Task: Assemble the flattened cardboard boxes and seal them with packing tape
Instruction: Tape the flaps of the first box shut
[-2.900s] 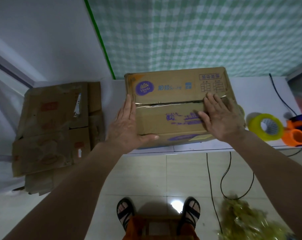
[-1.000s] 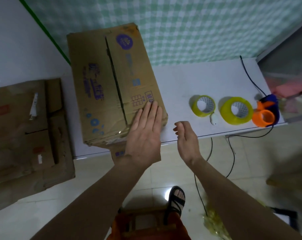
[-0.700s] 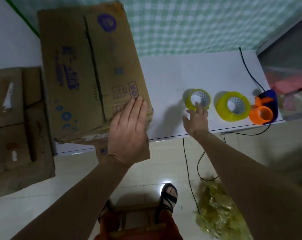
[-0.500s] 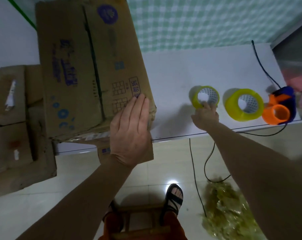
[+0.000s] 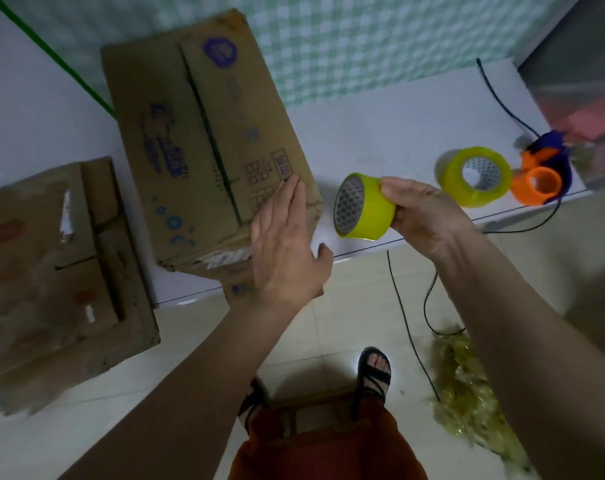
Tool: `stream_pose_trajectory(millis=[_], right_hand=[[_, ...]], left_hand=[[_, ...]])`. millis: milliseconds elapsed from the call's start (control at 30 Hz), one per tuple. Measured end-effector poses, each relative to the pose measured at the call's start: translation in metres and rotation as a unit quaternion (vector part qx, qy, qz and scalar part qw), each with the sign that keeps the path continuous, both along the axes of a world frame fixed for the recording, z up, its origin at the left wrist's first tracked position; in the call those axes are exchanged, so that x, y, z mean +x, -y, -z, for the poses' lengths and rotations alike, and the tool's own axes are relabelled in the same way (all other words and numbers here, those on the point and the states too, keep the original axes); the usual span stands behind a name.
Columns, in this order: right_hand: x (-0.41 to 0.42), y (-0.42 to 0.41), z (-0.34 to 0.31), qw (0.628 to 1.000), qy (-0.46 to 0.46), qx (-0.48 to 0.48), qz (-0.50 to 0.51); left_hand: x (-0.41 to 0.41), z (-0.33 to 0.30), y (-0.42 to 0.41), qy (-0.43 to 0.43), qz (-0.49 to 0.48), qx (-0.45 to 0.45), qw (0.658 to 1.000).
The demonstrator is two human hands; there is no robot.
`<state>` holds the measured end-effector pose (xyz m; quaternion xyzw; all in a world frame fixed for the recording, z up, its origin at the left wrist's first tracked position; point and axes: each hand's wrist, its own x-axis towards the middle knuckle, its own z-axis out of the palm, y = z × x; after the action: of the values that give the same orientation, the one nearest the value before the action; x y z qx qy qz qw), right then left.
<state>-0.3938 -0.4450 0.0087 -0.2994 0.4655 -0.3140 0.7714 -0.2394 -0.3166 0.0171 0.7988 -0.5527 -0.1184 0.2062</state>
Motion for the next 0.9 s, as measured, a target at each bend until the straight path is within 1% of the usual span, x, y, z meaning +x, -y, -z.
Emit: stream_pose_trajectory(millis=[67, 100, 133, 167, 200, 233, 367, 433, 533, 633, 667, 700, 767, 833, 900], right_hand=[[0.003, -0.021, -0.033, 0.999, 0.040, 0.006, 0.005], [0.005, -0.031, -0.048, 0.999, 0.053, 0.007, 0.006], [0.008, -0.042, -0.064, 0.998, 0.061, 0.007, 0.010], [0.010, -0.051, -0.079, 0.998, 0.067, 0.006, 0.015], [0.012, -0.061, -0.092, 0.997, 0.071, 0.001, 0.021], [0.014, -0.070, -0.107, 0.997, 0.070, -0.006, 0.025], [0.019, -0.102, -0.157, 0.997, 0.065, -0.043, 0.006], [0.019, -0.117, -0.179, 0.996, 0.079, -0.047, -0.019], [0.019, -0.135, -0.207, 0.989, 0.102, -0.079, -0.068], [0.022, -0.149, -0.228, 0.978, 0.140, -0.108, -0.110], [0.023, -0.152, -0.234, 0.973, 0.158, -0.113, -0.122], [0.025, -0.156, -0.241, 0.969, 0.172, -0.120, -0.133], [0.030, -0.161, -0.257, 0.966, 0.168, -0.138, -0.140], [0.035, -0.163, -0.274, 0.971, 0.138, -0.144, -0.130], [0.040, -0.164, -0.289, 0.980, 0.106, -0.126, -0.115]], left_hand=[[0.002, -0.027, 0.001, -0.145, -0.027, -0.003, 0.989], [0.004, -0.040, 0.002, -0.213, -0.048, 0.002, 0.976], [0.006, -0.052, 0.003, -0.287, -0.071, 0.015, 0.955], [0.008, -0.064, 0.002, -0.364, -0.086, 0.025, 0.927], [0.009, -0.074, 0.000, -0.425, -0.090, 0.030, 0.900], [0.009, -0.083, -0.004, -0.457, -0.090, 0.038, 0.884], [0.008, -0.116, -0.030, -0.501, -0.125, 0.091, 0.852], [0.008, -0.137, -0.042, -0.518, -0.142, 0.096, 0.838], [0.010, -0.171, -0.058, -0.548, -0.159, 0.082, 0.817], [0.011, -0.210, -0.072, -0.596, -0.164, 0.046, 0.784], [0.012, -0.220, -0.075, -0.604, -0.164, 0.034, 0.779], [0.013, -0.229, -0.076, -0.606, -0.167, 0.024, 0.778], [0.016, -0.242, -0.078, -0.590, -0.161, 0.011, 0.791], [0.018, -0.250, -0.081, -0.556, -0.155, -0.016, 0.816], [0.021, -0.255, -0.084, -0.507, -0.133, -0.075, 0.848]])
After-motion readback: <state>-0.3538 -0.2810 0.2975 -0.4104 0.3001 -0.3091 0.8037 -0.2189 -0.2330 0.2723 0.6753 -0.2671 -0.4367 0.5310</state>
